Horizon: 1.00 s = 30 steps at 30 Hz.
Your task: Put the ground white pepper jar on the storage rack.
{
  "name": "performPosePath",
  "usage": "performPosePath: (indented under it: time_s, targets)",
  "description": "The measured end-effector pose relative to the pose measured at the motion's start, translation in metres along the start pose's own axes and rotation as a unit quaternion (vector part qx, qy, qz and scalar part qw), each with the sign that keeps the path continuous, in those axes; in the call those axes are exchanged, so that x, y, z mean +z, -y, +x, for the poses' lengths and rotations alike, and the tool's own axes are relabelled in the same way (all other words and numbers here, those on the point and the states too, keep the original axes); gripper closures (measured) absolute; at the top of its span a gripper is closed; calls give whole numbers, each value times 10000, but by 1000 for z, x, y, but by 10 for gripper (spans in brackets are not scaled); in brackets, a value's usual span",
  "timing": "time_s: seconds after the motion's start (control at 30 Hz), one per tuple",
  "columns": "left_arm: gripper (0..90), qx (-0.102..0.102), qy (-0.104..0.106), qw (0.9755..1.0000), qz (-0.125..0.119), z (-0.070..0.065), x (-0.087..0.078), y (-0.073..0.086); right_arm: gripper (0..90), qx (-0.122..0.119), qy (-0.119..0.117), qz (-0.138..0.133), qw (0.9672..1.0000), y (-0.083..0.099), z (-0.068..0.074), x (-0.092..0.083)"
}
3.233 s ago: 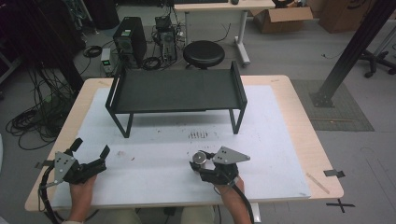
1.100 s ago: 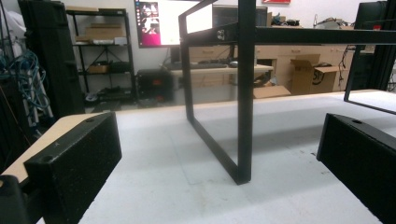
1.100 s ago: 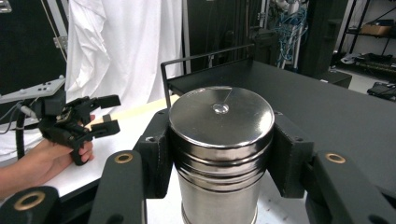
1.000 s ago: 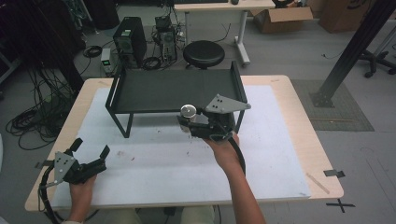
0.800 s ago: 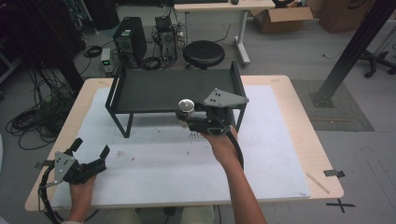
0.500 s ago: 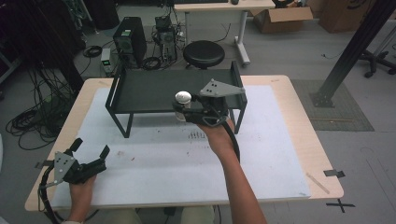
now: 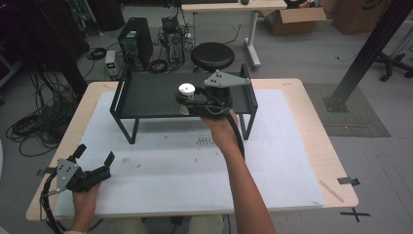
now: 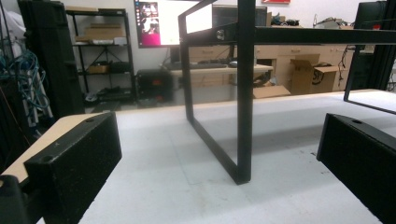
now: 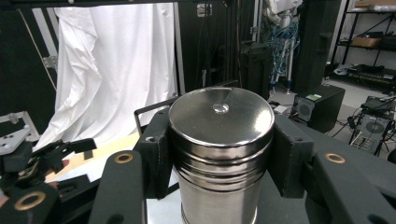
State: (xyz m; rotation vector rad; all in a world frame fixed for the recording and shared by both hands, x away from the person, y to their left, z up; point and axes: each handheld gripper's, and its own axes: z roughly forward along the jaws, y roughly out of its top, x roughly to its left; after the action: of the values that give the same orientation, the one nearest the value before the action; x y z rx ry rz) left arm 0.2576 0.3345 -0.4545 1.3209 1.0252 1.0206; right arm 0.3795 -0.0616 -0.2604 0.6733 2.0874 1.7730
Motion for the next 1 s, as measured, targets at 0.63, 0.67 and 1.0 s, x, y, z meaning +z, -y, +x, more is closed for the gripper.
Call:
performPosePath:
  time_s: [0.63, 0.67, 1.0]
  targets:
    - [3, 10, 5, 10000, 4, 0, 0, 0, 490, 16, 186, -59, 9998, -11, -17, 33]
    - [3, 9, 6, 10000, 5, 0, 0, 0, 490, -3, 228, -40, 9997, -12, -19, 37]
    - [3, 1, 7, 10000, -1, 0, 0, 0, 490, 14, 395, 11, 9992, -13, -30, 60]
